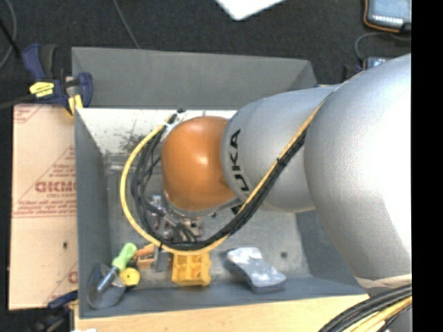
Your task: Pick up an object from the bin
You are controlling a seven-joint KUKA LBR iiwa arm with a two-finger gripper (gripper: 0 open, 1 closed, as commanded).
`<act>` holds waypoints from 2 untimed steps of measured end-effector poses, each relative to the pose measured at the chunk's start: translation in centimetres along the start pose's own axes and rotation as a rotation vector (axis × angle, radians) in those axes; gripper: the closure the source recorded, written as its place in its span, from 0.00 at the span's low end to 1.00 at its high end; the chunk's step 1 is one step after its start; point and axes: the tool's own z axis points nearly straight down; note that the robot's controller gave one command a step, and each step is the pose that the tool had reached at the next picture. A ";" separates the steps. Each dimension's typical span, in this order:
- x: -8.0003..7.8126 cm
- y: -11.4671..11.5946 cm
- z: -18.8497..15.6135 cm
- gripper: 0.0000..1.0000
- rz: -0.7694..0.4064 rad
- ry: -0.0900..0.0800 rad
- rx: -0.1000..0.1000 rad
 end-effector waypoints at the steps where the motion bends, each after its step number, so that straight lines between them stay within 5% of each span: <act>1: 0.2 -2.0 5.7 1.00 0.107 0.007 0.001; 2: 0.2 -2.0 5.7 1.00 0.108 0.007 0.001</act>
Offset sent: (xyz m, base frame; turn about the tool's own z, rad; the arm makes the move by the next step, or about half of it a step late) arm 0.0000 0.0000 0.0000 0.0000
